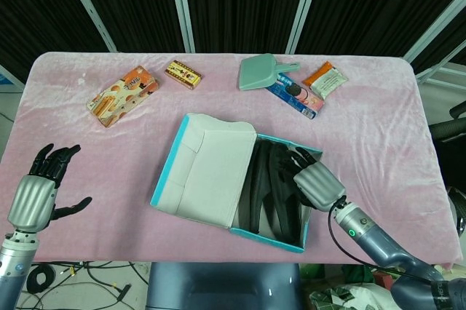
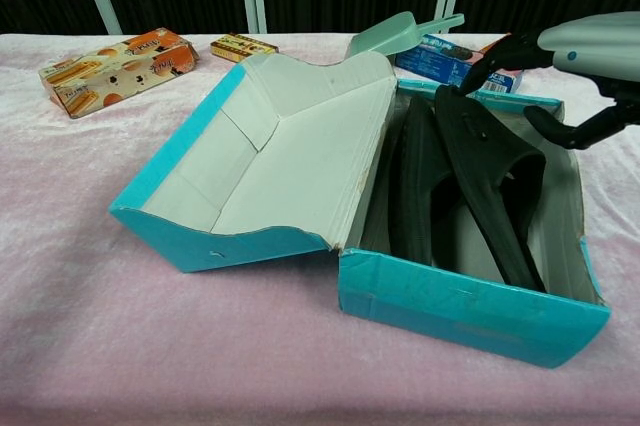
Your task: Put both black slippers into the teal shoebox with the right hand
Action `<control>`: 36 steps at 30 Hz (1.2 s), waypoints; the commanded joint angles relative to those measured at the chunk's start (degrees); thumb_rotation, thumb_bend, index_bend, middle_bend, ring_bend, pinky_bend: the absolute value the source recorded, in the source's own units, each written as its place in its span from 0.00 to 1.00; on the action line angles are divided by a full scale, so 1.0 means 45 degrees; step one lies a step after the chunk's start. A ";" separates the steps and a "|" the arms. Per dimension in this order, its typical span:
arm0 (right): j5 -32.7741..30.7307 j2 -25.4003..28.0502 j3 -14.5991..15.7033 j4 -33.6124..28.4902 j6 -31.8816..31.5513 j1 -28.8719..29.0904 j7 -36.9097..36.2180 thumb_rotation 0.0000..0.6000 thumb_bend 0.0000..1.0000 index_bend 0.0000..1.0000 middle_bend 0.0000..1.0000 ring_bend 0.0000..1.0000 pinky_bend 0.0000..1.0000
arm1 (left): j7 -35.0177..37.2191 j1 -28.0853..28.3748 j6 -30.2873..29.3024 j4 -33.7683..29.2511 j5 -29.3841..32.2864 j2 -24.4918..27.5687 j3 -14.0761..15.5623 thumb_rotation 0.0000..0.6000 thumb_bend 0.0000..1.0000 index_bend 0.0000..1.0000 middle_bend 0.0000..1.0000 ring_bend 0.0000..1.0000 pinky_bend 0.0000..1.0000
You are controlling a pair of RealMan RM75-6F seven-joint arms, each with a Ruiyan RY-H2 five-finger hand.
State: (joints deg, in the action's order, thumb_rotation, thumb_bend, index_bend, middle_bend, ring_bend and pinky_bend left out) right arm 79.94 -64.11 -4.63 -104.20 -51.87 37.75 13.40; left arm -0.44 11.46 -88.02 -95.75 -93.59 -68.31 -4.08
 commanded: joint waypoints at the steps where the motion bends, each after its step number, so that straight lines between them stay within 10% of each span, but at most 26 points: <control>1: -0.0341 -0.0136 -0.0102 -0.0101 0.0183 0.0187 0.0443 1.00 0.66 0.22 0.17 0.01 0.04 | 0.0041 0.0002 0.0017 0.0038 0.0027 -0.0011 0.0004 1.00 0.01 0.00 0.15 0.12 0.07; 36: -0.1699 -0.0969 0.0335 0.1250 0.0421 0.0648 0.2001 1.00 0.66 0.22 0.19 0.01 0.04 | 0.0172 -0.0048 -0.0124 0.0150 0.0044 -0.0080 0.0036 1.00 0.01 0.00 0.15 0.12 0.07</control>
State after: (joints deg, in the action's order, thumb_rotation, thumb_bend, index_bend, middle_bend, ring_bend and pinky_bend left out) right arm 71.74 -68.87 -2.95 -98.04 -49.42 40.84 22.61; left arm 0.34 11.25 -88.59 -95.07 -93.40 -68.67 -3.92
